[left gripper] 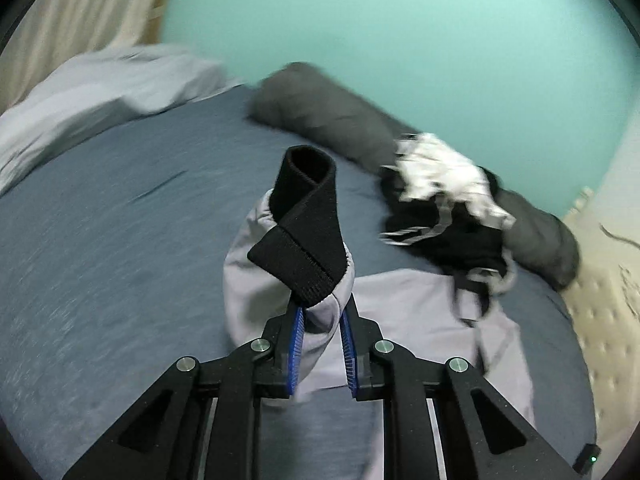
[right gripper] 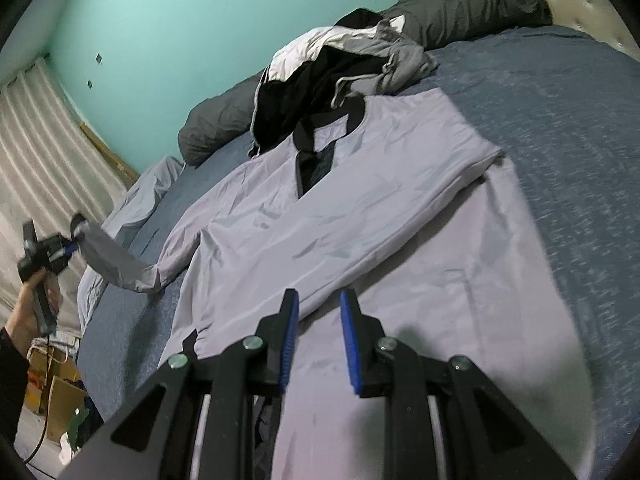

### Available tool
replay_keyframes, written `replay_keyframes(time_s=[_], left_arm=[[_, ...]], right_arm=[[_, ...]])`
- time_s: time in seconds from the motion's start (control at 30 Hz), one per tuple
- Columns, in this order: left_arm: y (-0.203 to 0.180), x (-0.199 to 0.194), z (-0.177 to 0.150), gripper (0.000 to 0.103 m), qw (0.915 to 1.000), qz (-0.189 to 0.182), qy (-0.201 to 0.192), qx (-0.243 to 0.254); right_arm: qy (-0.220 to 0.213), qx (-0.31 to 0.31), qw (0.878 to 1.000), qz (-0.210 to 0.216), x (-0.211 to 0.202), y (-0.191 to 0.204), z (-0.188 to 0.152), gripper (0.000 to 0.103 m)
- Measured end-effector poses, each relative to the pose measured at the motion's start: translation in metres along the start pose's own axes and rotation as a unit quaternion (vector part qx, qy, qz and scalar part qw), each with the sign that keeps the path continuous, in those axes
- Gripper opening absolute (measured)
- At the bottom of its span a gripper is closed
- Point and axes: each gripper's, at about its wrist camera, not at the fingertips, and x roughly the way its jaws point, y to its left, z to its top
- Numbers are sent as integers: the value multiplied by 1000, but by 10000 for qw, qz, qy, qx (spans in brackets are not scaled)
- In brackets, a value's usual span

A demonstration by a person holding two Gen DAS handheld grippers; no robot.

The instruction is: Fold clothes

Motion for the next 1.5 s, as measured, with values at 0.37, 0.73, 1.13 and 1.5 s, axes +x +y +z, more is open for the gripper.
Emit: replay_keyframes(time_s=[0.37, 0.73, 1.13, 1.5], left_arm=[[-258, 37, -48, 17, 9745, -1528, 654, 1509], [-373, 99, -207, 51, 9241, -1959, 2053, 2560], [-258, 98, -220, 65, 9450, -1094, 2005, 2339], [-157, 117, -229, 65, 9628, -563, 2062, 1652]], right_arm=[[-187, 380, 9990, -137, -30, -33, -1, 21], [-184, 761, 9968, -141, -34, -60, -3, 21], [-4, 1341, 9909, 59, -22, -83, 2, 49], [880, 951, 9914, -188, 19, -54, 13, 58]])
